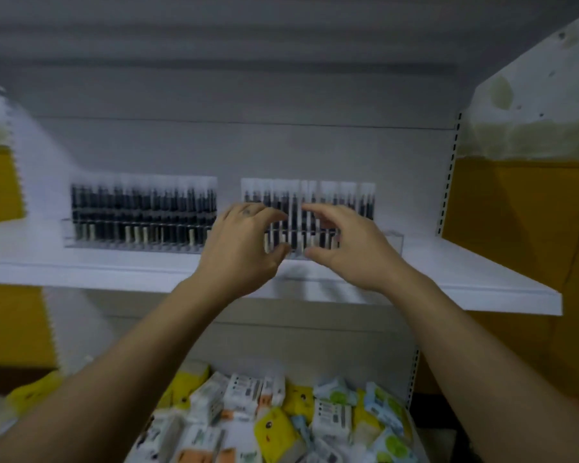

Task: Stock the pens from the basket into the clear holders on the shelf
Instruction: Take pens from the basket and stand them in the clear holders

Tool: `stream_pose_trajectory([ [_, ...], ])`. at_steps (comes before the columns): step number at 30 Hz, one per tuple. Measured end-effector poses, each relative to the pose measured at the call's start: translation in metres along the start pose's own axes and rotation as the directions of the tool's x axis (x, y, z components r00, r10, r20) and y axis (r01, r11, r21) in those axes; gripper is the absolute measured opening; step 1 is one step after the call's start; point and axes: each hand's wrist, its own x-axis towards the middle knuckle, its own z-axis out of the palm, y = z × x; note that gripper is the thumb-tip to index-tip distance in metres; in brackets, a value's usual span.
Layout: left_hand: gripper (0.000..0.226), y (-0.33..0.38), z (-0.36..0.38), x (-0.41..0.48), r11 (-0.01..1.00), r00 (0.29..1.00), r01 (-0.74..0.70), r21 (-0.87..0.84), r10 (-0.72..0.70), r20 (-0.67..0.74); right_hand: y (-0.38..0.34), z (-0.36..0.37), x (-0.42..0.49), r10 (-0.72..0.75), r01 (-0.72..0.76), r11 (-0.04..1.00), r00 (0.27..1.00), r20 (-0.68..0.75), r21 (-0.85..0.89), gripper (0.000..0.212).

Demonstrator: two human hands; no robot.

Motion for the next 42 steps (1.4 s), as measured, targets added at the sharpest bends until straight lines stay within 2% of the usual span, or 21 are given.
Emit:
stream_pose_trajectory([
  [9, 0.052, -0.042, 0.004, -0.105, 0.992, 0.979, 0.101, 0.073, -0.113, 0.173, -0.027, 0.093, -0.046, -0.043, 0.042, 0.999, 0.989, 0.14, 0.01, 0.055],
  [13, 0.051, -0.056, 0.021, -0.144, 0.986, 0.959, 0.144, 0.081, -0.159, 0.236, -0.024, 0.14, -0.076, -0.035, 0.045, 0.998, 0.975, 0.22, -0.039, 0.053],
  [20, 0.052, -0.076, 0.074, -0.214, 0.97, 0.871, 0.219, 0.102, -0.242, 0.429, 0.0, 0.223, -0.123, 0.089, -0.088, 0.996, 0.877, 0.473, -0.024, 0.066],
  [27, 0.057, -0.092, 0.138, -0.279, 0.939, 0.694, 0.318, 0.129, -0.323, 0.644, 0.029, 0.302, -0.165, 0.211, -0.214, 0.974, 0.732, 0.648, -0.075, 0.068],
  [31, 0.063, -0.098, 0.17, -0.306, 0.915, 0.554, 0.365, 0.174, -0.364, 0.748, 0.049, 0.338, -0.191, 0.288, -0.297, 0.948, 0.633, 0.719, -0.117, 0.069],
  [36, 0.061, -0.107, 0.208, -0.343, 0.869, 0.413, 0.449, 0.207, -0.407, 0.814, 0.069, 0.376, -0.227, 0.346, -0.334, 0.923, 0.507, 0.789, -0.19, 0.068],
  [42, 0.049, -0.114, 0.242, -0.406, 0.765, 0.204, 0.595, 0.248, -0.443, 0.873, 0.087, 0.409, -0.255, 0.385, -0.326, 0.904, 0.34, 0.858, -0.276, 0.062],
])
